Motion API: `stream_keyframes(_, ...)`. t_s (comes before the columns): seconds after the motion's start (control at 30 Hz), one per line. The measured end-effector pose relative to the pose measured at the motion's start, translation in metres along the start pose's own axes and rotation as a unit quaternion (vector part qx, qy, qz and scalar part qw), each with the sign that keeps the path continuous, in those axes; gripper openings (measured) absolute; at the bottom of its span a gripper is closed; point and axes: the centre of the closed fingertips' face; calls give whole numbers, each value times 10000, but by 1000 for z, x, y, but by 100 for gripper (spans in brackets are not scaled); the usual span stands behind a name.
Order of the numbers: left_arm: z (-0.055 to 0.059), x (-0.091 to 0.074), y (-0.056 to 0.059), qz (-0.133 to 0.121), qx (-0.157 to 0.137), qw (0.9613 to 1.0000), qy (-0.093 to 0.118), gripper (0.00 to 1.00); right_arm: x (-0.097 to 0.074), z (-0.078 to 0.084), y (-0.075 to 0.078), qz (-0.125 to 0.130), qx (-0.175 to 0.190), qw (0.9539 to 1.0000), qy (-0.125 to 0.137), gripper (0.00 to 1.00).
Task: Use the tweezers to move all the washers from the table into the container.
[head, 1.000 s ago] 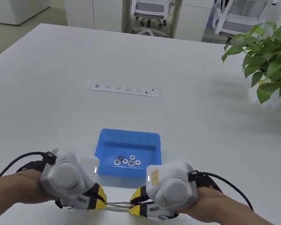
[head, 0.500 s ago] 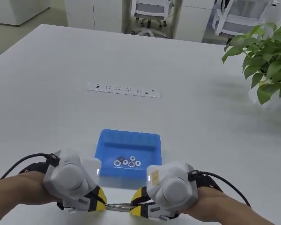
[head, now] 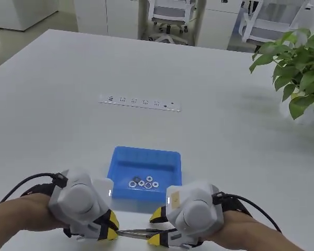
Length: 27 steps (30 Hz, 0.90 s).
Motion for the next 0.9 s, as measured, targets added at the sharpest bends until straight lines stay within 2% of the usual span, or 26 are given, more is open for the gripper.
stream_keyframes(0.27,-3,-13,-2,-126,-342,9989,303,23,-18,-3,8,293,242,9992,118,30)
stream_keyframes(0.37,-4,-22,-2,-157,-592,9967,525,26,-27,-5,12,488,366,9979,209,32)
stream_keyframes(0.47,-5,-29,-2,-202,-825,9936,751,29,-38,-6,16,694,641,9949,341,35)
stream_keyframes(0.57,-6,-40,-5,-350,-1176,9869,1044,35,-51,-4,22,969,910,9901,444,40)
stream_keyframes(0.67,-10,-51,-7,-527,-1316,9808,1336,41,-64,0,28,1265,1080,9848,491,43)
stream_keyframes(0.73,-13,-59,-9,-674,-1502,9745,1526,47,-75,1,31,1488,1281,9788,581,47)
stream_keyframes(0.77,-15,-61,-9,-716,-1494,9733,1587,50,-79,2,33,1581,1332,9764,618,48)
stream_keyframes(0.83,-19,-69,-11,-880,-1590,9680,1729,57,-89,4,35,1789,1462,9707,654,52)
stream_keyframes(0.9,-25,-77,-15,-1054,-1696,9603,1949,61,-98,8,35,1941,1510,9671,646,55)
Point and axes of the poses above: the centre of the closed fingertips' face, and the gripper's own axes: x roughly forward along the fingers, y roughly to its right, z roughly out of its underside, and after that the axes turned 11 degrees about -x, right-handed
